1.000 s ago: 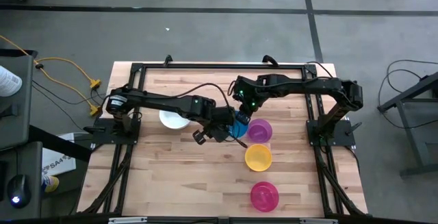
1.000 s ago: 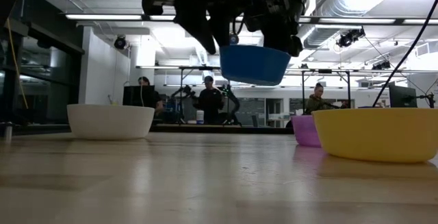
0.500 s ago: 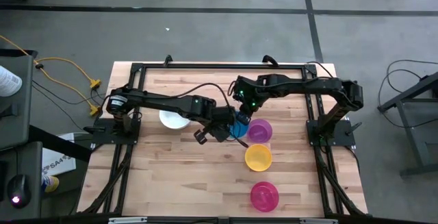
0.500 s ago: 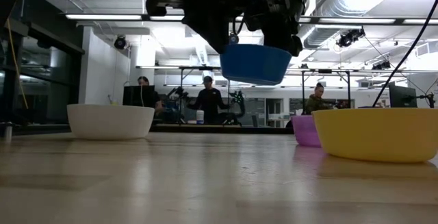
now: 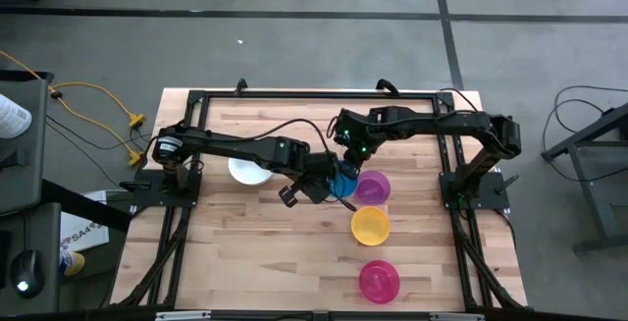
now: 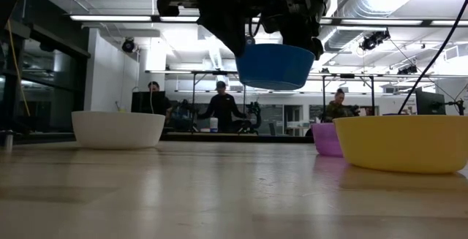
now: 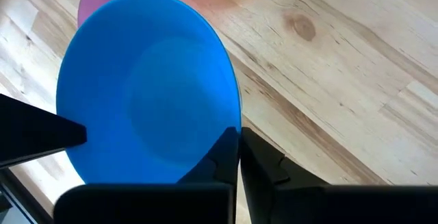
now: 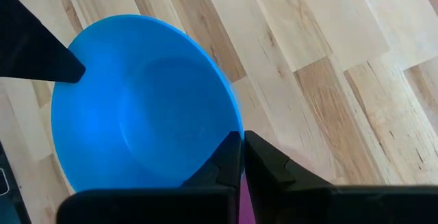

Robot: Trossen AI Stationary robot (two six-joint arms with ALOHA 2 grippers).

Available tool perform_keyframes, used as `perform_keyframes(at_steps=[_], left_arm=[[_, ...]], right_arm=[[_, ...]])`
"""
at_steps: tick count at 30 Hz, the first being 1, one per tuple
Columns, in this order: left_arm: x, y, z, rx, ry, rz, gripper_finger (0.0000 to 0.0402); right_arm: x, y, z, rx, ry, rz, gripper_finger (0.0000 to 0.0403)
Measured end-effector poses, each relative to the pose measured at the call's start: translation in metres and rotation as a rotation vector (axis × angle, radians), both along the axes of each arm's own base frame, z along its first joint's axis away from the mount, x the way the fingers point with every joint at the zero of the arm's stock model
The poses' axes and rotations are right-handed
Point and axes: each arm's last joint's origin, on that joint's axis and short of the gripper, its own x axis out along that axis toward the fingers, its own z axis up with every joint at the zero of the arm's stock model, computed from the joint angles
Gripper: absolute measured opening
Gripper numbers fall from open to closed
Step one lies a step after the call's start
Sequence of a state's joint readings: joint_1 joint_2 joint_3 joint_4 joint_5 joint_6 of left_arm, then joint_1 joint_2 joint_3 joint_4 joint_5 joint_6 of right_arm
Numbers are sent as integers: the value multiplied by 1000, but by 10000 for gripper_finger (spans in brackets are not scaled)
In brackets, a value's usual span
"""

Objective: Nest bowls inside each other
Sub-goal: Stack the blue bowl on the white bowl

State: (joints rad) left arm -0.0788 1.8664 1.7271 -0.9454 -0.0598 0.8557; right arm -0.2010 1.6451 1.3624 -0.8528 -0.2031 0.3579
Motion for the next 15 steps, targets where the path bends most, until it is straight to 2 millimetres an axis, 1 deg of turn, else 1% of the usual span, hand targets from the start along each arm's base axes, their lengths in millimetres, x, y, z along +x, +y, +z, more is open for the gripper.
perform_keyframes(at_steps=[15], left_arm=[[0, 0, 0, 4, 2, -2, 1]], right_arm=[[1, 4, 0, -13, 0, 2, 7]])
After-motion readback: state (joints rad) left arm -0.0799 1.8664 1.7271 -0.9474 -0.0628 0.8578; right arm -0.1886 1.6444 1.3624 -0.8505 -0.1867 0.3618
